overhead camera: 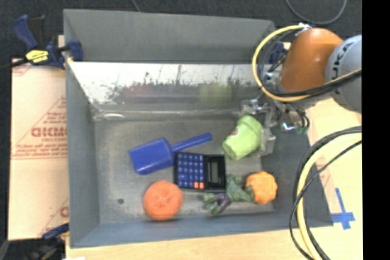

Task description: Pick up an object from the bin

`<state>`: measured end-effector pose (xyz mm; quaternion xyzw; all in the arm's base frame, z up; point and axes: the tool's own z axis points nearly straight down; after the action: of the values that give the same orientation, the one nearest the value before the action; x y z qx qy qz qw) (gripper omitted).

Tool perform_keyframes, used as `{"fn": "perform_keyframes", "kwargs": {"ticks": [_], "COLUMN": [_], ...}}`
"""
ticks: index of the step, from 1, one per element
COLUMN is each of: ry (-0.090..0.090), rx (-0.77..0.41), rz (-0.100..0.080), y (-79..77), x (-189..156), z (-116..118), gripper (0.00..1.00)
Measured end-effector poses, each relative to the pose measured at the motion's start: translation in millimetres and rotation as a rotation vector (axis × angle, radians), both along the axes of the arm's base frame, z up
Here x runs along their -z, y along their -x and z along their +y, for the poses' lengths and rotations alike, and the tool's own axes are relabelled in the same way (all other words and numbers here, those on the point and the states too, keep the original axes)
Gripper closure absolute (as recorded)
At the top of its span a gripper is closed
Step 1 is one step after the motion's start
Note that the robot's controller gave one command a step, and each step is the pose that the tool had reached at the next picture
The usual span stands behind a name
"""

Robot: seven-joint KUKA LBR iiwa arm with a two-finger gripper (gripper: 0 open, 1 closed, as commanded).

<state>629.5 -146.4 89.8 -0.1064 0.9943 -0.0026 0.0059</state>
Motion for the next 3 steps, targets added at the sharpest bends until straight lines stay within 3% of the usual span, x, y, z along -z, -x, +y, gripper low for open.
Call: {"fn": "perform_keyframes", "kwargs": {"ticks": [1, 2, 3], "ry": [0.004, 0.001, 0.005], "rx": [-0.09, -0.056, -0.083], "rz": [-0.014, -0.009, -0.016], "y": [7.7, 4.1, 5.8], "x": [12.4, 10.4, 10.2], "z": [2.3, 0.5, 0.9], "gripper": [0.0, 0.0, 0.0]}}
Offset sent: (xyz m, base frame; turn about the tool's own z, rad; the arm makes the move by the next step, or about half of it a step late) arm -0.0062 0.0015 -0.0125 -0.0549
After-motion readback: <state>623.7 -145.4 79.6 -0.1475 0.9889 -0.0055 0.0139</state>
